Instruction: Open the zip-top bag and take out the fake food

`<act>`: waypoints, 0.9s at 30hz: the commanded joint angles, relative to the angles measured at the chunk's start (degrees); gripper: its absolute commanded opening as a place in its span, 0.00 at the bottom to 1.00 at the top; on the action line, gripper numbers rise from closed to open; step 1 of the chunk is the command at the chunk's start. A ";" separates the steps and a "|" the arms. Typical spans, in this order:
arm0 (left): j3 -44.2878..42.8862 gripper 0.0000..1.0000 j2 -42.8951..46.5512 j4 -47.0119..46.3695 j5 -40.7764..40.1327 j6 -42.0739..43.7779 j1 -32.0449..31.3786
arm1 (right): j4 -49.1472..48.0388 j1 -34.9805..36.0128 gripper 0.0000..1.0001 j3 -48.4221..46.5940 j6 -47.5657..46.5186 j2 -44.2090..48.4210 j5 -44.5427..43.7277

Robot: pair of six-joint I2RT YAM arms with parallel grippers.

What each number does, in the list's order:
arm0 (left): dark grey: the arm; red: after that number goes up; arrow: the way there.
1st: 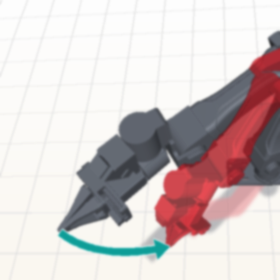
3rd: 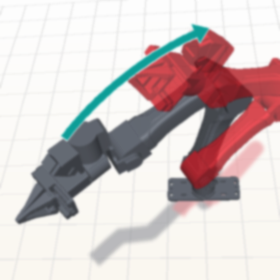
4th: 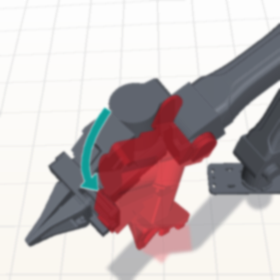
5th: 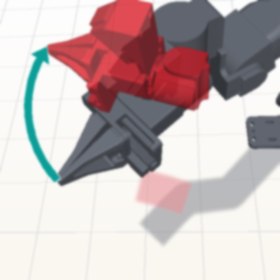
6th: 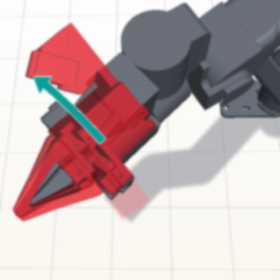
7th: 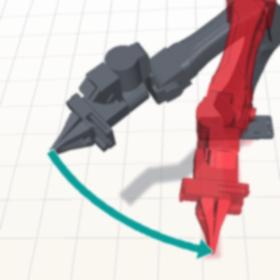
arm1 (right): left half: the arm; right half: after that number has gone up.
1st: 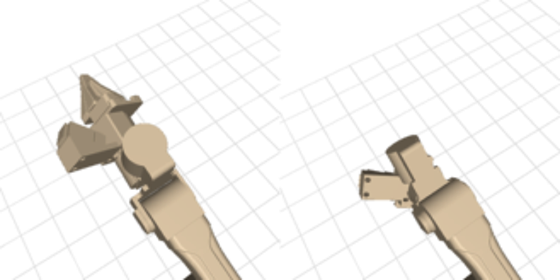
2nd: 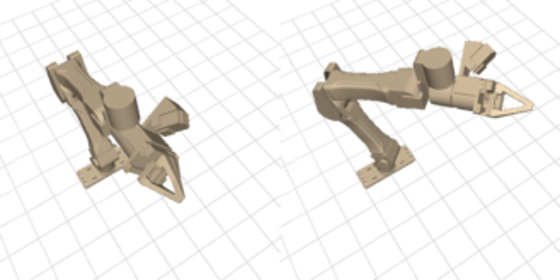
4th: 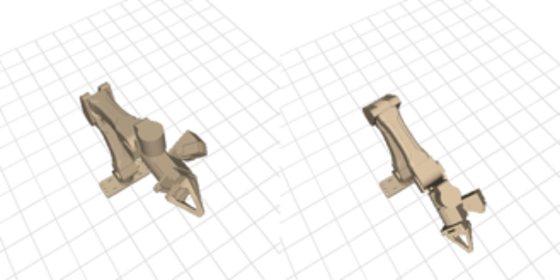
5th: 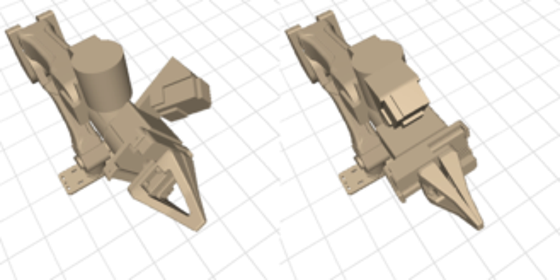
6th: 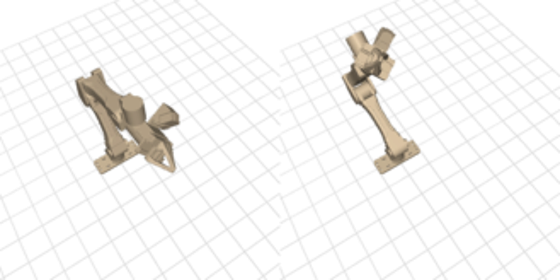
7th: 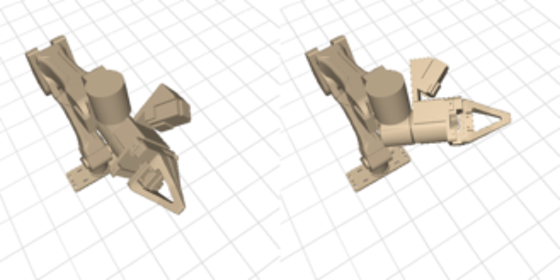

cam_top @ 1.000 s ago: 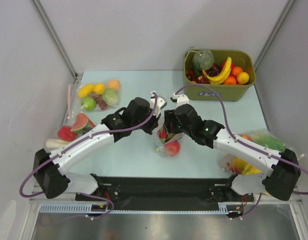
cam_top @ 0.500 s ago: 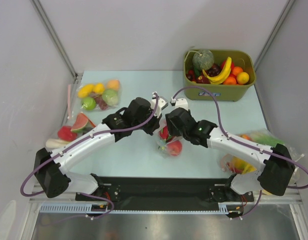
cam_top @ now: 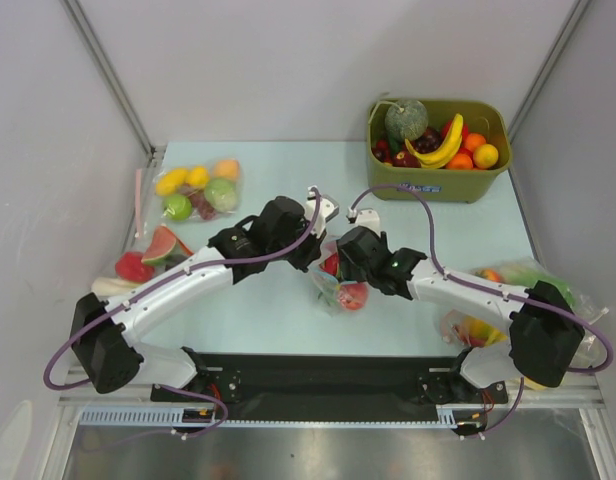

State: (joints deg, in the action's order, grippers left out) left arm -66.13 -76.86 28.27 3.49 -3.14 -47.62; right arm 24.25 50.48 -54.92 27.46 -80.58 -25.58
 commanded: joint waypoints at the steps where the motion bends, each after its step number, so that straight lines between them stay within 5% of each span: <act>1: 0.47 0.00 0.22 -0.85 0.91 -0.82 -0.29 | -3.59 -1.34 0.70 1.65 1.54 -0.72 -1.75; 14: 0.56 0.00 -0.22 -0.85 1.26 -0.64 -0.46 | -13.78 -6.00 0.68 6.75 -1.79 -1.95 -0.87; 22: 0.47 0.00 -0.57 -0.85 1.35 -0.55 -0.64 | -22.39 -6.62 0.37 10.00 -6.45 -0.73 -1.83; 27: 0.47 0.00 -1.01 -0.76 1.52 -0.55 -0.81 | -25.74 -5.31 0.30 11.49 -9.35 4.62 -3.59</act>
State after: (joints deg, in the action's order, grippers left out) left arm -65.56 -77.71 27.35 4.32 -3.11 -48.16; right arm 3.73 44.69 -44.29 20.67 -80.53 -24.88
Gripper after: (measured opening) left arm 0.009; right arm 0.310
